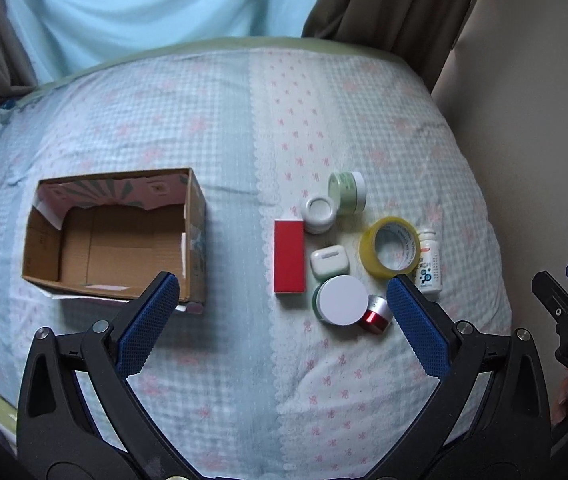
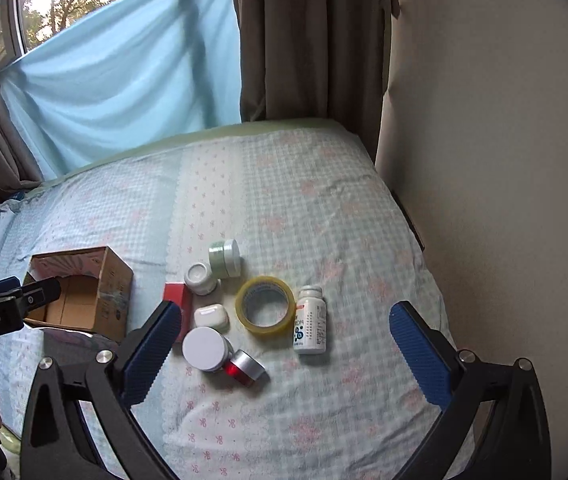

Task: Organize rigid objects
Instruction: 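Grasp the red box with the left tool while the right tool grasps the white pill bottle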

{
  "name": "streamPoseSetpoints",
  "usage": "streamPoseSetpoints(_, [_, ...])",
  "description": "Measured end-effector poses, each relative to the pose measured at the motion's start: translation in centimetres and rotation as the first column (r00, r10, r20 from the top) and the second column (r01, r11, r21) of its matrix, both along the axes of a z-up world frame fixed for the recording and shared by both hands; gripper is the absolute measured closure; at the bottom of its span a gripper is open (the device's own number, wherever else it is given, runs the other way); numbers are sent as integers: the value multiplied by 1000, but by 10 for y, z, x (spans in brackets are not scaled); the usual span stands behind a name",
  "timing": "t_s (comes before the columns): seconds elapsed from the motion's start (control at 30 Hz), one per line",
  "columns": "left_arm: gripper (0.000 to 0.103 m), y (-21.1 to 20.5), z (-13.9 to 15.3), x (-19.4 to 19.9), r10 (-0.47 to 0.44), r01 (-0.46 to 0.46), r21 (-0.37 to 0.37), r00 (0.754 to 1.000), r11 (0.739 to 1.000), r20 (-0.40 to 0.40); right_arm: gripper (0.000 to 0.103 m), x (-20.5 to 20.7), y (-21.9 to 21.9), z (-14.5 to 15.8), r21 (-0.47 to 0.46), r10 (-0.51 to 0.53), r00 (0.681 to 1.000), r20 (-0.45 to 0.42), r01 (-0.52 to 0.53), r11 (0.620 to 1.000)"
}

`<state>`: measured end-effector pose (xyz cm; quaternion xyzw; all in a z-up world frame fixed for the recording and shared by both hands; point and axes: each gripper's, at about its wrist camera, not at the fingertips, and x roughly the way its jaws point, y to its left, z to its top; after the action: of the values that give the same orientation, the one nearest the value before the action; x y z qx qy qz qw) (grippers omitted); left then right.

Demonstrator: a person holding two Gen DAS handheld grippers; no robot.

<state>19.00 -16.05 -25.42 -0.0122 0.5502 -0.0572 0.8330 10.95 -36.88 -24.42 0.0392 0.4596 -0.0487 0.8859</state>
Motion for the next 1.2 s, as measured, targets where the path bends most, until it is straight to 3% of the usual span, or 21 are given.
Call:
streamPoseSetpoints(0.23, [5, -13, -100, 57, -20, 26, 33, 983, 999, -183, 0, 46, -25, -93, -28, 4, 974, -227, -11, 1000])
streamPoseSetpoints(0.4, [7, -21, -163, 85, -30, 47, 46, 950, 998, -312, 0, 72, -39, -147, -26, -4, 929, -369, -6, 1000])
streamPoseSetpoints(0.53, [13, -26, -197, 96, -33, 63, 70, 926, 996, -376, 0, 91, -44, -189, -7, 5, 883, -470, -10, 1000])
streamPoseSetpoints(0.67, [17, -34, -218, 100, -62, 112, 98, 909, 989, -413, 6, 106, -46, -218, -7, 23, 849, -529, -31, 999])
streamPoseSetpoints(0.8, [21, -37, -234, 105, -58, 119, 110, 895, 987, -442, 22, 121, -46, -239, 11, 39, 819, -573, -40, 999])
streamPoseSetpoints(0.97, [52, -39, -252, 110, -68, 112, 65, 876, 992, -478, 43, 132, -39, -257, 35, 59, 794, -605, -48, 998])
streamPoseSetpoints(1.0, [64, -41, -254, 110, -84, 113, 33, 873, 993, -481, 47, 134, -37, -260, 33, 58, 791, -609, -48, 998])
streamPoseSetpoints(1.1, [64, -48, -258, 108, -90, 128, 49, 876, 991, -473, 55, 136, -26, -265, 19, 64, 792, -607, -67, 998])
streamPoseSetpoints(1.2, [64, -48, -259, 109, -80, 108, 33, 878, 994, -473, 55, 134, -22, -272, 22, 59, 799, -598, -56, 998])
